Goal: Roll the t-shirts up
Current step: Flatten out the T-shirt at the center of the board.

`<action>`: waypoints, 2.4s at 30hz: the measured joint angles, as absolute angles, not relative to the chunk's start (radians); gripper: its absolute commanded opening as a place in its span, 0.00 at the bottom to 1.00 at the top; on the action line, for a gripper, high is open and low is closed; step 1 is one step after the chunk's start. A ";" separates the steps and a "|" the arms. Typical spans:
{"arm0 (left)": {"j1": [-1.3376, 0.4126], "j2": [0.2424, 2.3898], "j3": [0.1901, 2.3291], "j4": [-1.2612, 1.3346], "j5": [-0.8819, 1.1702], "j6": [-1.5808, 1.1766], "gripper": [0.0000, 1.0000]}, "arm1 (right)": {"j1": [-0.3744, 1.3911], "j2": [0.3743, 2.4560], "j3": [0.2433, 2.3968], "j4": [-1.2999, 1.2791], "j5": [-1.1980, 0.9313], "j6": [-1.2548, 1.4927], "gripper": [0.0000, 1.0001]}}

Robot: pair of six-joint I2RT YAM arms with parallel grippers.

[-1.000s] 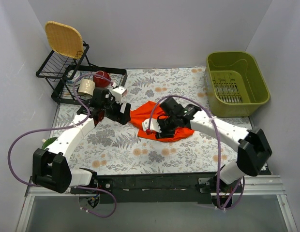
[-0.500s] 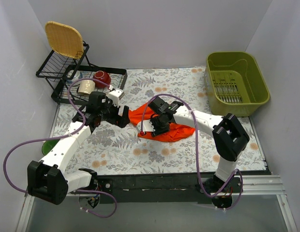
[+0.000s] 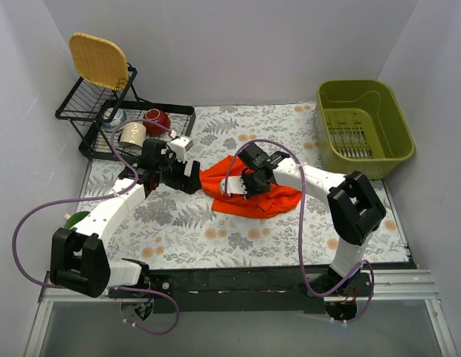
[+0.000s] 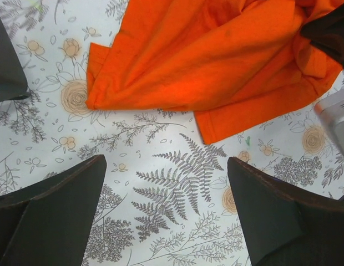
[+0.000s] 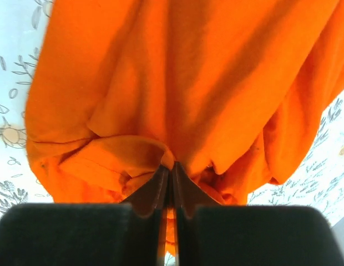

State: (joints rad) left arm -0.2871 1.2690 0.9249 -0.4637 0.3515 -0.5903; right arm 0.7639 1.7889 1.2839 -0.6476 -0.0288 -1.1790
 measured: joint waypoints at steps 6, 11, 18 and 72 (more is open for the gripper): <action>-0.284 1.429 0.968 -0.446 0.355 -0.591 0.91 | 0.731 1.789 1.302 -0.650 -0.027 -1.122 0.01; -0.284 1.596 1.049 -0.421 0.336 -0.590 0.86 | 0.648 1.725 1.339 -0.656 -0.044 -1.008 0.01; -0.284 1.749 1.151 -0.402 0.330 -0.580 0.67 | 0.453 1.567 1.346 -0.656 -0.081 -0.863 0.01; -0.207 1.776 1.543 -0.490 0.247 -0.573 0.64 | 0.225 1.328 1.103 -1.031 -0.479 -1.570 0.53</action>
